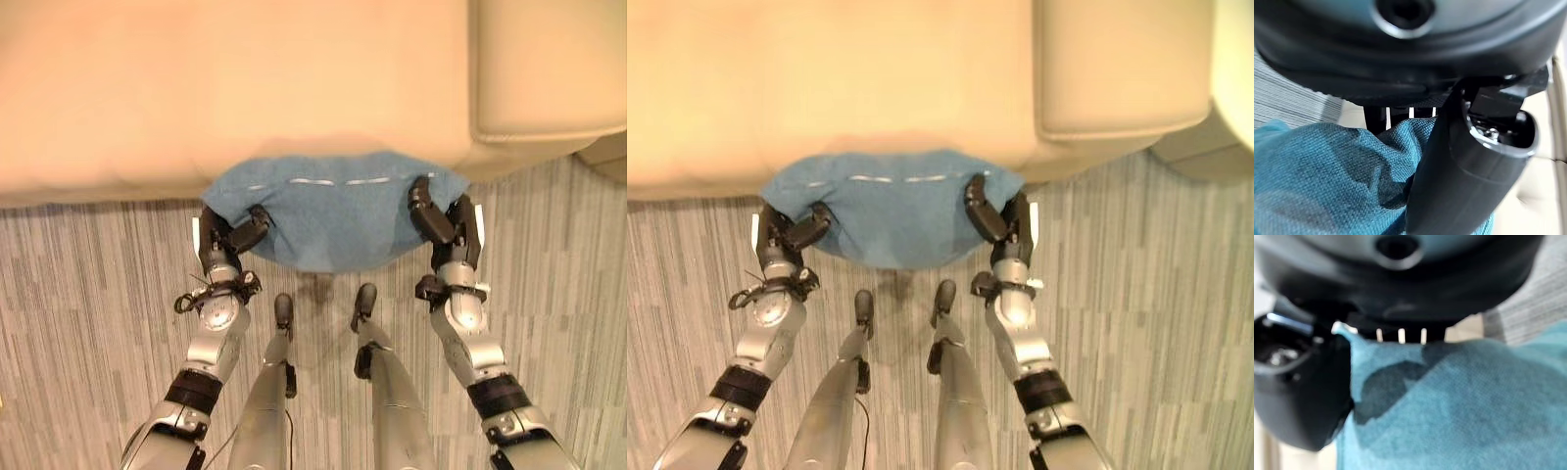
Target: Pick up all the scattered cushions and arrange them neatly on the sofa.
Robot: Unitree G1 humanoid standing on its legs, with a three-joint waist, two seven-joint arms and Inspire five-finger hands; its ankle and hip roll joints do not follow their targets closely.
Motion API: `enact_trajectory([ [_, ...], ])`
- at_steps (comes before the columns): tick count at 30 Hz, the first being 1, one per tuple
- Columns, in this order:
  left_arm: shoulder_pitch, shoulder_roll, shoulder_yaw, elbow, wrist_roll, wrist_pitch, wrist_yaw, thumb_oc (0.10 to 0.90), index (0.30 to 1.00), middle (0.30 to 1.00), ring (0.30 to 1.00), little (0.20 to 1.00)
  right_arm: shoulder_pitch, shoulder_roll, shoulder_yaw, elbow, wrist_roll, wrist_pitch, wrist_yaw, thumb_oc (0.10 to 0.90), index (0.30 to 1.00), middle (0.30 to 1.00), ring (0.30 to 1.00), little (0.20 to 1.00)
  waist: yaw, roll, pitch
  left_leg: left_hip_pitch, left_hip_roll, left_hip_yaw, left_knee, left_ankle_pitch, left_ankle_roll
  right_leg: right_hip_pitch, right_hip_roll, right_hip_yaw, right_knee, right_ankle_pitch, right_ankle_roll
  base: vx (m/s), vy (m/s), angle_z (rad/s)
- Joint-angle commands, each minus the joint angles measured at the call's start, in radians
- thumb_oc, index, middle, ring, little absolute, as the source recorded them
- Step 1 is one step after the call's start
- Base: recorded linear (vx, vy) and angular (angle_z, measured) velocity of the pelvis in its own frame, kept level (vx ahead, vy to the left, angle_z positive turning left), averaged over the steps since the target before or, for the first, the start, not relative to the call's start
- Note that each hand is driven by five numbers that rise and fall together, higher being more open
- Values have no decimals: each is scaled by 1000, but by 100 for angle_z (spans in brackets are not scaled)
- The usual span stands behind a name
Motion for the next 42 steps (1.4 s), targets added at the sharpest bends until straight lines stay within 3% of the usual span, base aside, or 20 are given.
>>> enact_trajectory([
  [1, -90, -13, -47, -113, 54, -122, -82, 400, 300, 300, 300, 300, -50, 33, 36, -136, -35, -113, 85, 400, 300, 300, 300, 300, 0, 15, -87, 12, 39, -41, -11, -20, -68, 133, -1, -45, -60, -54, 75, 65, -50, -3],
  [3, -49, -10, -46, -135, 54, -124, -93, 400, 300, 300, 300, 300, -4, 28, 29, -153, -40, -110, 96, 400, 300, 300, 300, 300, 0, 13, -88, 82, 48, -40, -34, -18, -75, 212, 9, -59, -83, -61, 73, 85, -76, 6],
  [8, 130, 7, -34, -155, 26, -111, -170, 400, 300, 300, 300, 300, 164, 1, -25, -215, -69, -85, 139, 400, 300, 300, 300, 300, -8, -3, -153, 294, 85, -21, -59, -25, -98, 510, 58, -94, -210, -92, 60, 168, -118, 32],
  [10, 188, 7, -25, -153, 31, -100, -195, 400, 300, 300, 300, 300, 215, -3, -40, -213, -66, -74, 161, 400, 300, 300, 300, 300, -11, -8, -180, 318, 79, -25, -34, -43, -90, 566, 71, -96, -246, -90, 54, 137, -66, 19],
  [12, 217, -6, -21, -150, 18, -96, -224, 400, 300, 300, 300, 300, 257, -6, -64, -211, -61, -65, 180, 400, 300, 300, 300, 300, -21, -24, -179, 299, 73, 2, 74, -86, -83, 610, 59, -101, -263, -92, 50, 86, -12, 25],
  [14, 268, 3, -27, -146, 26, -72, -261, 400, 300, 300, 300, 300, 296, 0, -93, -206, -71, -42, 193, 400, 300, 300, 300, 300, -11, -33, -228, 350, 54, 45, 25, -89, -59, 672, 58, -114, -299, -83, 60, 304, 79, 32],
  [18, 286, 5, -21, -156, 39, -69, -257, 400, 300, 300, 300, 300, 288, 4, -93, -201, -79, -34, 188, 400, 300, 300, 300, 300, 8, -45, -234, 322, 29, 1, -4, -79, -57, 686, 59, -93, -298, -86, 69, 177, 129, 13],
  [23, 323, 32, -9, -182, 43, -62, -270, 400, 300, 300, 300, 300, 287, 13, -83, -204, -94, -19, 203, 400, 300, 300, 300, 300, 31, -59, -252, 385, 16, 2, -11, -113, -24, 739, 32, -57, -258, -112, 91, 257, 208, -31],
  [24, 332, 46, -4, -190, 51, -59, -275, 400, 300, 300, 300, 300, 282, 30, -78, -210, -99, -16, 221, 400, 300, 300, 300, 300, 49, -61, -249, 416, 0, 20, 4, -150, 10, 726, -4, -24, -163, -104, 115, 135, 233, -33],
  [25, 332, 46, -4, -190, 51, -59, -275, 400, 300, 300, 300, 300, 282, 30, -78, -210, -99, -16, 221, 400, 300, 300, 300, 300, 49, -61, -248, 417, 0, 21, 4, -150, 10, 725, -5, -23, -163, -104, 115, 181, 375, -51],
  [26, 329, 59, 4, -197, 47, -60, -270, 400, 300, 300, 300, 300, 266, 33, -70, -215, -111, -14, 223, 400, 300, 300, 300, 300, 48, -56, -232, 432, -11, 24, 17, -164, 40, 671, -32, 14, -33, -38, 134, 74, 221, -50],
  [29, 326, 67, 10, -193, 51, -63, -264, 400, 300, 300, 300, 300, 254, 49, -61, -222, -112, -18, 230, 400, 300, 300, 300, 300, 40, -34, -213, 466, -9, 24, 10, -177, 67, 581, -22, 57, 114, -22, 136, 99, 219, -24],
  [31, 327, 59, 14, -185, 57, -67, -263, 400, 300, 300, 300, 300, 258, 52, -62, -223, -118, -18, 236, 400, 300, 300, 300, 300, 31, -29, -214, 495, -17, 16, 2, -186, 71, 560, -4, 69, 99, -46, 123, 169, 97, -7],
  [32, 331, 56, 17, -182, 59, -68, -263, 400, 300, 300, 300, 300, 257, 47, -62, -218, -125, -16, 235, 400, 300, 300, 300, 300, 25, -29, -218, 513, -23, 9, -8, -192, 70, 559, 12, 72, 48, -71, 113, 261, 36, -2],
  [34, 338, 51, 17, -185, 60, -66, -266, 400, 300, 300, 300, 300, 255, 38, -59, -214, -125, -16, 237, 400, 300, 300, 300, 300, 17, -37, -222, 543, -38, 1, -18, -208, 66, 554, 31, 72, -88, -64, 112, 245, -6, 0],
  [38, 320, 40, 4, -166, 63, -75, -270, 400, 300, 300, 300, 300, 264, 33, -68, -210, -133, -15, 231, 400, 300, 300, 300, 300, -10, -42, -224, 564, -49, -42, -9, -223, 60, 538, 89, 185, -94, -52, 120, 147, -42, 31],
  [42, 313, 35, -10, -163, 67, -71, -277, 400, 300, 300, 300, 300, 281, 27, -83, -207, -125, -17, 231, 400, 300, 300, 300, 300, -20, -51, -239, 568, -44, -59, 9, -245, 36, 584, 91, 171, -148, -60, 97, 124, -128, 48],
])
